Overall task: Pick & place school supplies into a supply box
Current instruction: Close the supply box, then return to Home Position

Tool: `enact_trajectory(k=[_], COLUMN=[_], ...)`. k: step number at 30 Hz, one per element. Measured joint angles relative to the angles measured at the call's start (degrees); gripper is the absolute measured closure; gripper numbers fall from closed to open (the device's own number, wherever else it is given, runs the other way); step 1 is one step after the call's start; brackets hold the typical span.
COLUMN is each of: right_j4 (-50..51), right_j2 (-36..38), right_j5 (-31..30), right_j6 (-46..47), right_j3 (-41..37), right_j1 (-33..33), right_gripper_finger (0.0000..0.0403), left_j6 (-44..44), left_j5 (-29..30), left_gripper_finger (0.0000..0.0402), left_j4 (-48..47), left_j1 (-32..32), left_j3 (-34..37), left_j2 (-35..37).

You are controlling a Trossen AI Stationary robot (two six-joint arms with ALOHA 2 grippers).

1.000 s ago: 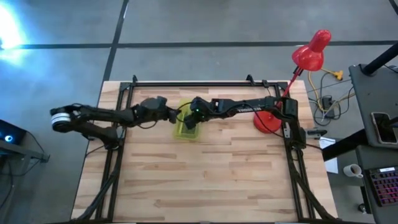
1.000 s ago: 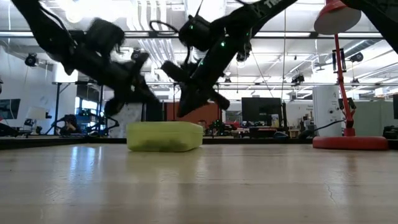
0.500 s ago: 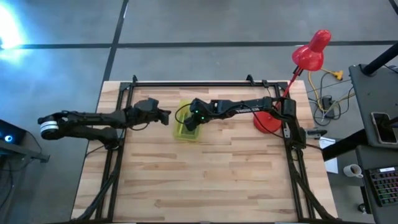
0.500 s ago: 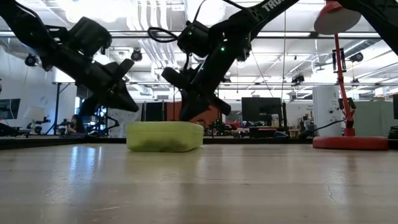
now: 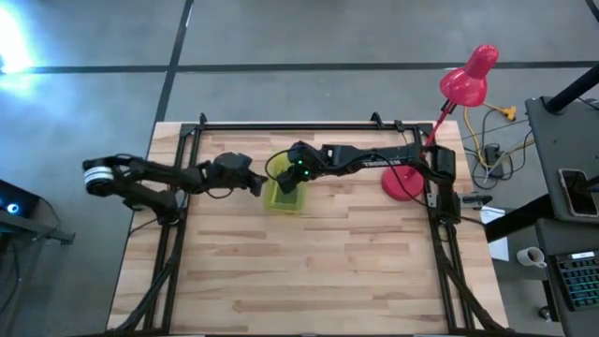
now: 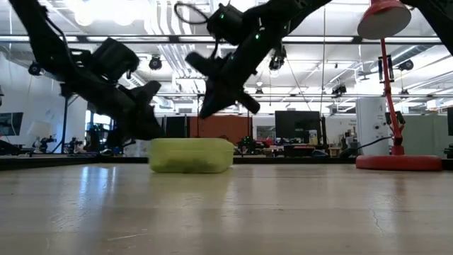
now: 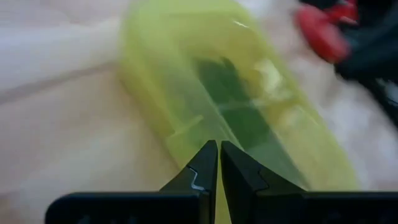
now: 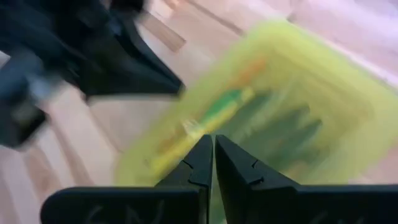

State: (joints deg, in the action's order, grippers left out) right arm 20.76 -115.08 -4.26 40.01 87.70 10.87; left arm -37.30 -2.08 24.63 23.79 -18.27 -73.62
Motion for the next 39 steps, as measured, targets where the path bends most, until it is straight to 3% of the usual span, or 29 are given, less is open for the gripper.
enact_trajectory(k=[4, 8, 11, 14, 18, 23, 30, 32, 34, 39], right_j4=[0.1, 1.7, 6.9, 13.4, 19.3, 22.0, 24.0, 22.2, 19.8, 19.1], right_j2=[2.0, 4.1, 6.4, 10.0, 17.2, 30.4, 51.4, 56.8, 60.7, 67.2], right_j5=[-0.6, -3.0, -6.4, -13.4, -18.6, -4.8, -3.4, -3.4, -2.4, 10.6], right_j6=[-0.2, -0.3, -0.6, -0.6, -3.0, -16.6, -16.6, -13.8, -17.9, -25.3], right_j3=[0.0, 0.0, 0.0, 0.0, 0.0, -0.1, -0.1, -0.2, -1.2, -9.7], right_j1=[0.0, 0.0, 0.0, -0.9, -2.2, -1.7, -1.7, -2.0, -3.1, -6.8], right_gripper_finger=[0.039, 0.039, 0.039, 0.039, 0.039, 0.039, 0.039, 0.039, 0.039, 0.039], left_j6=[0.4, -1.2, -0.8, 0.6, -0.1, -2.1, 2.2, 2.3, 2.3, -1.7], left_j5=[-3.3, -2.5, -2.8, -2.5, -4.6, -8.0, -7.1, -4.0, -2.0, -3.5], left_gripper_finger=[0.0396, 0.0396, 0.0396, 0.0396, 0.0396, 0.0396, 0.0396, 0.0396, 0.0396, 0.0396], left_j4=[4.6, 2.2, 5.8, 2.6, 1.7, 0.8, -0.1, -0.5, -1.2, -1.8], left_j1=[0.5, 0.8, 0.8, 0.8, 0.8, 0.6, 0.6, 0.6, 0.6, -0.1], left_j3=[-1.7, -1.3, -1.8, -1.5, -1.6, -1.9, -1.6, -1.2, -0.4, 1.0], left_j2=[-7.2, -10.3, -7.3, -3.5, 6.8, 24.2, 45.7, 48.8, 50.2, 49.5])
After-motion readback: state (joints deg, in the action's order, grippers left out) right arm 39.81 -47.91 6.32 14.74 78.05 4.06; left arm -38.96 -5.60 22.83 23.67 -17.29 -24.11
